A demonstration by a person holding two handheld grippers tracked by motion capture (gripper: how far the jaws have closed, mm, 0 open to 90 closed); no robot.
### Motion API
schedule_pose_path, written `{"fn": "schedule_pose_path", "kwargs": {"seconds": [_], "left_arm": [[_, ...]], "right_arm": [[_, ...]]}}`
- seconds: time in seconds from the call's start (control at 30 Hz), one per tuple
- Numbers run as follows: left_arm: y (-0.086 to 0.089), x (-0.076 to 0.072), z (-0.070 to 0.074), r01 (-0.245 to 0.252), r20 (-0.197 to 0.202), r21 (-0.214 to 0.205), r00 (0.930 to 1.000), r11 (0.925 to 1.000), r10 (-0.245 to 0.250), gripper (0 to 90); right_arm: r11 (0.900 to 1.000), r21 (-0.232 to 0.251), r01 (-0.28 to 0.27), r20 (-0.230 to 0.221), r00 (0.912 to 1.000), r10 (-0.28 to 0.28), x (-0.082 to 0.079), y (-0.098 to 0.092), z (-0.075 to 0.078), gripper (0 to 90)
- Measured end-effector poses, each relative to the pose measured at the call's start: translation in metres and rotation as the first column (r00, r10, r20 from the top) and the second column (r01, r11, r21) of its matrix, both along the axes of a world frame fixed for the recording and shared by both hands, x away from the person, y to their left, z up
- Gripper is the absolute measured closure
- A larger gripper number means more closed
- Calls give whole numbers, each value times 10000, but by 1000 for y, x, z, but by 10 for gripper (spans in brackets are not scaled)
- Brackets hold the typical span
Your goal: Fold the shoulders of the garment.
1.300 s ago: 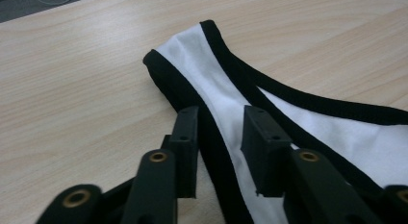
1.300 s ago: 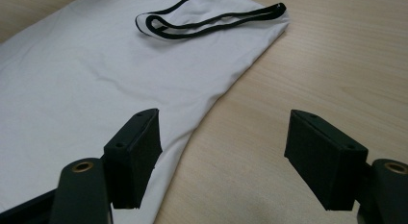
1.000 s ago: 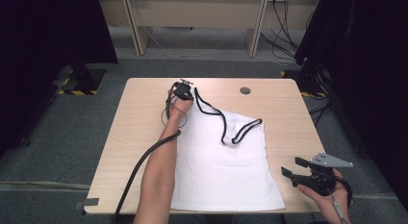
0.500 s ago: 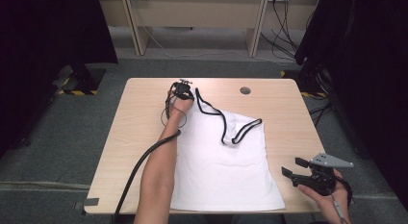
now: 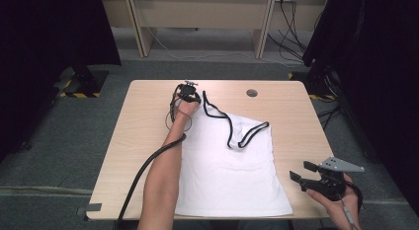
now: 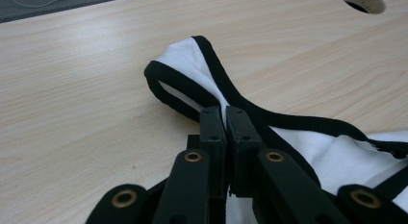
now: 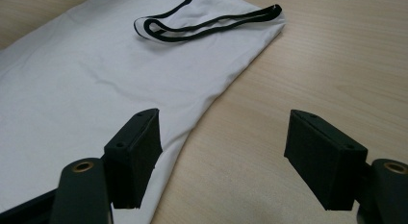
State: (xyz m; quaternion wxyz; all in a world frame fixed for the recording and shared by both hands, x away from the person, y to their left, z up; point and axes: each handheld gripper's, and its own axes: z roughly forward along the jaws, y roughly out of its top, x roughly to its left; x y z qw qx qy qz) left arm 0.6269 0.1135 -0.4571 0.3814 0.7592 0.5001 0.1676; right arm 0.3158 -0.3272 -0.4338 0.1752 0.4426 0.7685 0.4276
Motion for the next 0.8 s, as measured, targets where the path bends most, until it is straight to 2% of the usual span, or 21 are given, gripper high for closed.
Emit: {"fn": "schedule_pose_path", "kwargs": {"seconds": [0.1, 0.13, 0.17, 0.2, 0.27, 0.3, 0.5, 0.57, 0.8], "left_arm": [[1, -3, 1, -3, 98, -125, 10000, 9999, 4, 865], [2, -6, 2, 6, 204, -339, 9998, 9994, 1, 865], [2, -6, 2, 6, 204, -339, 9998, 9994, 1, 865], [4, -10, 4, -2, 363, -591, 9993, 9983, 24, 865], [4, -10, 4, -2, 363, -591, 9993, 9983, 24, 864], [6, -14, 7, 38, 512, -734, 9987, 9973, 0, 864], [7, -20, 13, 255, 715, -694, 9972, 9973, -205, 864], [5, -23, 15, 427, 840, -285, 9957, 9987, -402, 864], [3, -34, 18, 523, 1097, -445, 9928, 9976, -472, 865]], "right_arm": [[10000, -20, -1, -6, 10000, 1, 0, 0, 0, 288], [10000, -20, -1, -6, 10000, 1, 0, 0, 0, 288], [10000, -20, -1, -6, 10000, 1, 0, 0, 0, 288], [10000, -30, -10, 18, 10000, 10, 0, 1, 0, 288], [10000, -39, -18, 41, 10000, 18, 0, 1, 1, 288], [10000, -39, -18, 41, 10000, 18, 0, 1, 1, 288], [10000, -43, -2, 30, 10000, 2, 1, 2, 0, 288], [10000, -18, -8, 47, 10000, 8, 1, 3, 0, 288], [10000, 16, -20, 100, 9999, 20, 1, 4, 2, 288]]}}
